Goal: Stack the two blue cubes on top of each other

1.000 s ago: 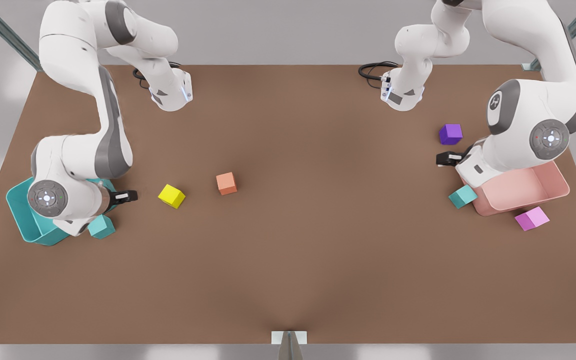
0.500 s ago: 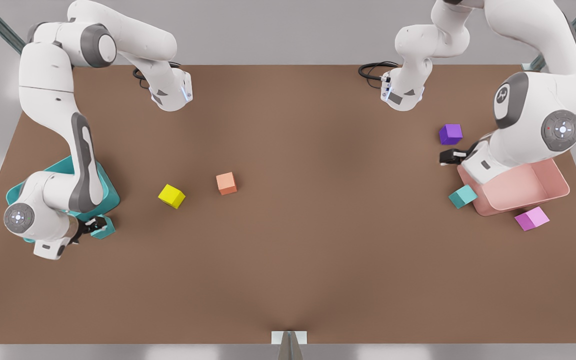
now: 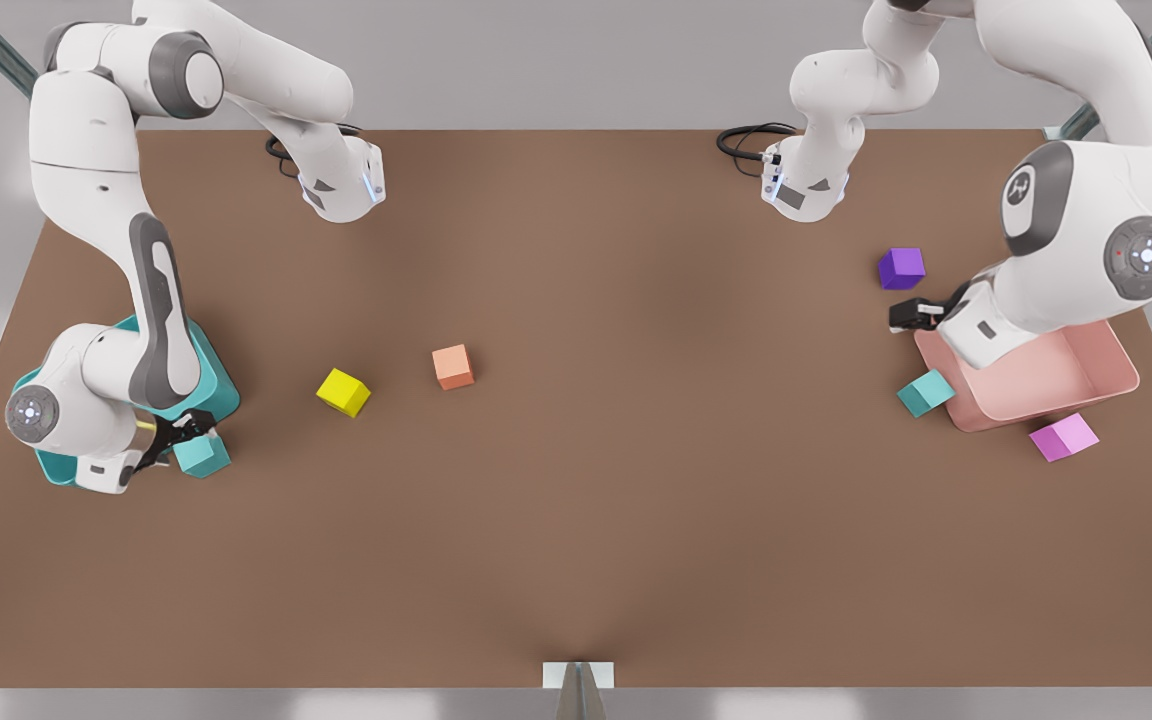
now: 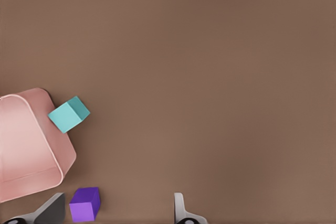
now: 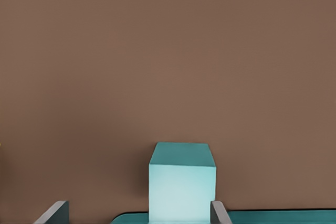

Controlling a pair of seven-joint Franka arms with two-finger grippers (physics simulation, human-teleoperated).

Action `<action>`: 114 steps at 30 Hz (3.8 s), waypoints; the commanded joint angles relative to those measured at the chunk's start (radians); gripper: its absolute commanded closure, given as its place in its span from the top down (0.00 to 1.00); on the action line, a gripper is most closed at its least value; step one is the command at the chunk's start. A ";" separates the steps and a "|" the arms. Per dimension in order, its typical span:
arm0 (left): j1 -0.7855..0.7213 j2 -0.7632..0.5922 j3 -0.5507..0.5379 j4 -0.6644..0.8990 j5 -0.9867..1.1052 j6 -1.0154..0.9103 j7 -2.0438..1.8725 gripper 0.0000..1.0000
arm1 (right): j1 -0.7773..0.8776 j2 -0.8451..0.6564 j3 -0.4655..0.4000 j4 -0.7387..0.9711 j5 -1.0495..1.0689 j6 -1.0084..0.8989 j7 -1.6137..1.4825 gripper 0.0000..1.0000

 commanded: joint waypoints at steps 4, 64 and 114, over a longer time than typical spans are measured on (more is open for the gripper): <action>0.001 -0.002 -0.001 0.001 -0.002 -0.020 -0.005 1.00 | -0.003 0.019 0.000 -0.002 0.003 0.011 0.036 1.00; 0.162 0.072 -0.269 0.021 0.027 -0.046 -0.008 1.00 | -0.049 0.122 0.000 0.058 0.000 0.049 -0.017 1.00; 0.156 0.083 -0.275 -0.004 0.032 -0.058 -0.092 1.00 | -0.040 0.093 0.207 0.051 0.035 0.009 0.015 0.54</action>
